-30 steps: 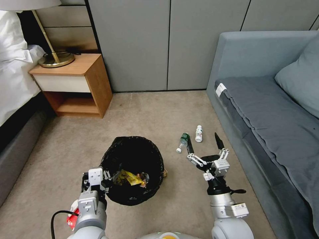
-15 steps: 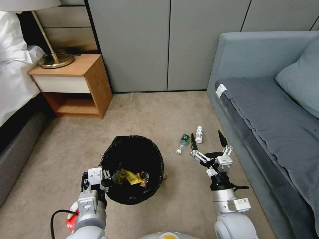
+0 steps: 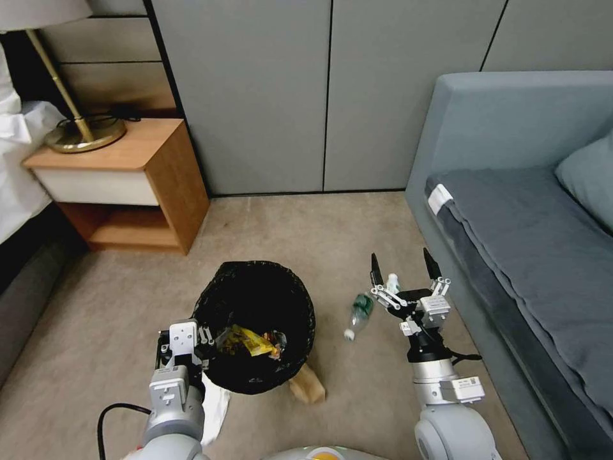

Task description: Pick up the trash bin, then pick up the garbage from the floor and place it into the trash bin.

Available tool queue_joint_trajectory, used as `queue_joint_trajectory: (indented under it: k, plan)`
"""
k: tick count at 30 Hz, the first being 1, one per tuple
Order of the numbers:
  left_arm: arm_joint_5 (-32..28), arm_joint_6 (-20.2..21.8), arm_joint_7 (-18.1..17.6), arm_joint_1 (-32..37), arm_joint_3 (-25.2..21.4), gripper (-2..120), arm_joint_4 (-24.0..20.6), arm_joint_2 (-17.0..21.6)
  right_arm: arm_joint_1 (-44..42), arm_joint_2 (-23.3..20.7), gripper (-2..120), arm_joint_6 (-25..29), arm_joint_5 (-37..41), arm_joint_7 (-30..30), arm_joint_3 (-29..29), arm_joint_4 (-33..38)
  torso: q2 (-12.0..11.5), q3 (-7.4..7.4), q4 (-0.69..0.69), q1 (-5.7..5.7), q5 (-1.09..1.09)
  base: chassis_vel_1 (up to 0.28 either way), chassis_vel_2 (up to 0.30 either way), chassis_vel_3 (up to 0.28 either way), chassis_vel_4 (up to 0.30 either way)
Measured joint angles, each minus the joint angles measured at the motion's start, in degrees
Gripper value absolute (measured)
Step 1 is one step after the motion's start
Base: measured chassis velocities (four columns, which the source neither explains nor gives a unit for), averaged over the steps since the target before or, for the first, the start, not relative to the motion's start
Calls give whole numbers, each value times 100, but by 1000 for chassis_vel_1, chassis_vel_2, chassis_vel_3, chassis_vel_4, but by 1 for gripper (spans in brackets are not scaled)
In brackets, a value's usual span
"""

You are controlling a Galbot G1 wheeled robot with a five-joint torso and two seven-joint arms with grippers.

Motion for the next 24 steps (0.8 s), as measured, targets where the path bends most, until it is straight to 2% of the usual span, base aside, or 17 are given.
queue_joint_trajectory:
  k: [2,5,11,15,22,24]
  plan:
    - [2,0,-2,-1,-5,0,-1,-1,21,0,100,27,-6,-28,37,-8,0,0,-1,0,-6,-234,190,205,-190]
    - [2,0,0,0,1,0,-2,-2,58,-7,100,43,-9,-49,76,-11,0,0,-1,0,-2,-137,77,102,-98]
    - [7,0,0,11,2,0,-11,-6,344,-26,100,-183,-4,59,250,-135,0,-2,-2,-2,-5,13,-32,-31,26]
    - [14,-1,0,27,4,0,-26,-12,715,-85,100,-1041,-55,428,373,-547,0,-2,-1,-1,-3,0,0,0,0]
    - [15,-1,0,34,1,0,-36,-16,850,-137,100,-1776,56,477,400,-763,0,-2,-2,-1,-3,0,0,0,0]
    - [16,-2,0,37,-5,0,-37,-17,933,-170,100,-2287,167,477,405,-911,0,-2,-1,-1,-4,0,0,0,0]
